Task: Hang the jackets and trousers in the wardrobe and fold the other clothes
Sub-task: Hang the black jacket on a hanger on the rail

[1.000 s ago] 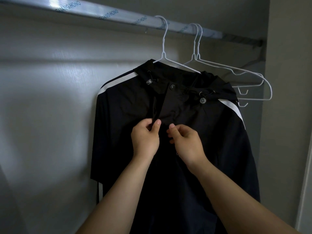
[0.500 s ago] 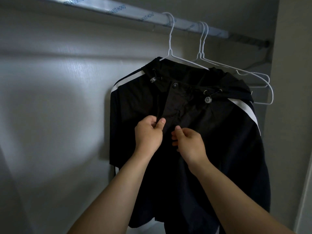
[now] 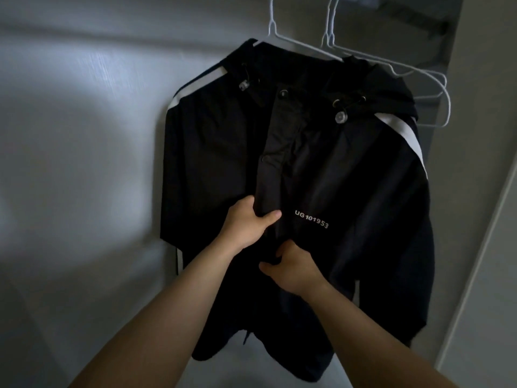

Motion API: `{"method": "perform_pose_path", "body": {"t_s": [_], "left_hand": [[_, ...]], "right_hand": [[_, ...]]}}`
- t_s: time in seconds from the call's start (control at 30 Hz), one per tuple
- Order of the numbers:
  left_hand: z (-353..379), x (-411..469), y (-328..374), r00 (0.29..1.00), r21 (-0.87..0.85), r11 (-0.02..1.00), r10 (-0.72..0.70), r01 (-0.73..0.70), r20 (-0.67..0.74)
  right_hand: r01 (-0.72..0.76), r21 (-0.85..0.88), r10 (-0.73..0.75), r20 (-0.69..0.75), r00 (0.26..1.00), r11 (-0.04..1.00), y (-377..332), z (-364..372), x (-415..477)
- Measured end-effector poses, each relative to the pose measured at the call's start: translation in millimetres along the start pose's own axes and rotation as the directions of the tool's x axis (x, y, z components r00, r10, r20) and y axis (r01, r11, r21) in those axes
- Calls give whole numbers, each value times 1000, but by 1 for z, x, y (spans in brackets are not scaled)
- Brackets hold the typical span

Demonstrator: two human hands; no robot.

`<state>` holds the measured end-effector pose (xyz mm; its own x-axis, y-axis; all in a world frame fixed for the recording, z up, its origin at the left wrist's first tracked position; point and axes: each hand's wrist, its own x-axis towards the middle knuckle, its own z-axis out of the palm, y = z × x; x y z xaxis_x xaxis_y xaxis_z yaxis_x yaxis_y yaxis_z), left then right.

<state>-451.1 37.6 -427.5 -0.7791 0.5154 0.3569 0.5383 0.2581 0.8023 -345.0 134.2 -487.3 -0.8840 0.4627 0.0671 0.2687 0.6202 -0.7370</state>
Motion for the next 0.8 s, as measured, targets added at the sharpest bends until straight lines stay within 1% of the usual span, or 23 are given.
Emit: {"method": "perform_pose_path", "body": {"t_s": [0.07, 0.13, 0.2, 0.27, 0.3, 0.33, 0.37, 0.43, 0.47, 0.5, 0.53, 0.63, 0.73, 0.77, 0.8], "left_hand": [[12, -2, -17, 998, -23, 998, -59, 59, -11], [19, -5, -26, 997, -10, 998, -67, 66, -43], [25, -7, -27, 997, 85, 996, 2, 5, -81], [31, -8, -21, 992, 170, 984, 76, -58, -100], [35, -9, -16, 990, 184, 980, 98, -78, -103], [40, -10, -12, 989, 176, 980, 106, -87, -101], [46, -12, -8, 991, 142, 986, 98, -84, -97], [55, -16, 1, 995, 10, 998, 61, -60, -76], [58, -19, 3, 997, -54, 997, 50, -53, -57], [61, -21, 3, 999, -102, 994, 46, -49, -26], [64, -24, 1, 999, -129, 991, 46, -44, 19], [74, -36, -22, 983, -112, 994, 6, 15, 182], [96, -51, -60, 964, -116, 983, -109, 140, 242], [105, -56, -70, 959, -134, 976, -137, 174, 248], [112, -59, -77, 955, -151, 967, -162, 204, 248]], "right_hand": [[-24, -76, 34, 123, 992, 997, 15, 8, 1], [-110, -93, 130, 250, 959, 990, 34, 21, -1], [-239, -61, 246, 318, 916, 969, 54, 40, -7], [-391, 44, 349, 366, 863, 919, 77, 64, -13], [-487, 131, 404, 399, 823, 863, 88, 77, -16], [-580, 229, 452, 434, 779, 782, 97, 88, -19], [-651, 326, 486, 461, 743, 685, 106, 99, -21], [-720, 527, 531, 489, 692, 453, 123, 117, -20], [-727, 605, 544, 509, 667, 326, 130, 122, -19], [-724, 654, 557, 524, 644, 222, 137, 126, -17], [-716, 679, 577, 524, 626, 160, 143, 127, -17], [-656, 751, 641, 468, 609, 76, 165, 128, -19], [-539, 840, 644, 444, 623, -58, 192, 137, -18], [-486, 866, 628, 442, 641, -114, 200, 141, -16], [-424, 890, 590, 436, 679, -169, 207, 146, -12]]}}
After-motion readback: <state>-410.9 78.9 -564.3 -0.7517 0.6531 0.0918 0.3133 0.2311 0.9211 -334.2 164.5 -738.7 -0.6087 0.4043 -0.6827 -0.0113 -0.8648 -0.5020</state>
